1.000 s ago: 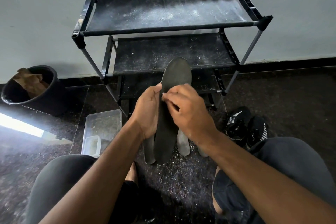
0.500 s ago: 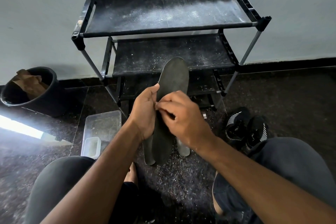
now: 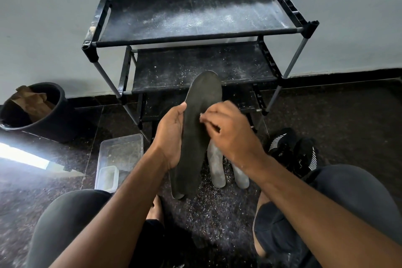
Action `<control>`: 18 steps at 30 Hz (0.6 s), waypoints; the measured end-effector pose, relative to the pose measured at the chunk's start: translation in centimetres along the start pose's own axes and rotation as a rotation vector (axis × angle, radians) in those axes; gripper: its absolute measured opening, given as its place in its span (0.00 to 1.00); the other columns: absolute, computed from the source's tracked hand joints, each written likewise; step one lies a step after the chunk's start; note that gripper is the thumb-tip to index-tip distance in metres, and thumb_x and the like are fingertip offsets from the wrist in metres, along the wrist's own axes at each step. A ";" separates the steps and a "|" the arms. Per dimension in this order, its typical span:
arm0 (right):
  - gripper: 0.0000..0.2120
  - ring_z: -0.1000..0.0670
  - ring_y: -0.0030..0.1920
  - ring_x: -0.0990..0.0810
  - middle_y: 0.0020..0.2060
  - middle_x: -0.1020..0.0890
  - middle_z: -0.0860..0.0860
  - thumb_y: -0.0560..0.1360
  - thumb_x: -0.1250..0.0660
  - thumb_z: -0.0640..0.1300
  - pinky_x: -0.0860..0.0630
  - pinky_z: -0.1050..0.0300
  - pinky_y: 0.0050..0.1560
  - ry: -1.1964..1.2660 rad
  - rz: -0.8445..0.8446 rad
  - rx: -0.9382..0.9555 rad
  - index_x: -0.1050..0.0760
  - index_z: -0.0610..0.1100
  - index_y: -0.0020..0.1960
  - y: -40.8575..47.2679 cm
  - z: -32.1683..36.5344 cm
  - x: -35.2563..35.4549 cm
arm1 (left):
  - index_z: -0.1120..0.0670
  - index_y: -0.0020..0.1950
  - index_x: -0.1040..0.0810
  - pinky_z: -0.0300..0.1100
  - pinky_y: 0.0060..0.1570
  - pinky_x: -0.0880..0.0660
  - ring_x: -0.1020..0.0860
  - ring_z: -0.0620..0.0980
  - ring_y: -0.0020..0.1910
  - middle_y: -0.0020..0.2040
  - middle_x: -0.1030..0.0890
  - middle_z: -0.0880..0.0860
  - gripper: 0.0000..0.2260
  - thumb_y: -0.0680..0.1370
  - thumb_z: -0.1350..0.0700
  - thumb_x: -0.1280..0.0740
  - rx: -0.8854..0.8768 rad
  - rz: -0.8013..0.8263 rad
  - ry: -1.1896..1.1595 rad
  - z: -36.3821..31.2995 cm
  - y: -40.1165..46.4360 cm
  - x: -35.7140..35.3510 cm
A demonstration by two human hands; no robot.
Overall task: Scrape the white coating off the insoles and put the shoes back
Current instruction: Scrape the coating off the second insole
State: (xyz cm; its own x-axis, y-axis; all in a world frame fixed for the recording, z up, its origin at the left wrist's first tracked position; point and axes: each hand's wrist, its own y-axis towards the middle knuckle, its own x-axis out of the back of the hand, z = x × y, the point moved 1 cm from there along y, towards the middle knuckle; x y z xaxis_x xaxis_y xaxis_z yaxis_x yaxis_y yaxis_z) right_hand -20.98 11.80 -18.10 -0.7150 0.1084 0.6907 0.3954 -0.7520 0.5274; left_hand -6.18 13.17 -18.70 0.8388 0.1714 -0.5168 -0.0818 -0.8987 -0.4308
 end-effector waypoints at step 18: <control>0.04 0.47 0.49 0.23 0.45 0.20 0.46 0.76 0.29 0.35 0.26 0.58 0.57 0.067 0.091 0.046 0.17 0.36 0.49 -1.1 1.5 -0.8 | 0.59 0.67 0.20 0.49 0.65 0.25 0.18 0.55 0.61 0.62 0.16 0.59 0.23 0.87 0.48 0.49 -0.044 -0.036 0.036 -0.4 0.4 0.8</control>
State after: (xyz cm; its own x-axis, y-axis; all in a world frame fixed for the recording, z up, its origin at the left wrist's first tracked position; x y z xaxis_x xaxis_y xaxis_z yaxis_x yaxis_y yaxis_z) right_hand -20.00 13.49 -18.51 -0.7113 -0.0035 0.7029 0.4849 -0.7263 0.4871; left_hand -5.30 12.82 -19.02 0.8595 0.1906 -0.4743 -0.0278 -0.9091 -0.4157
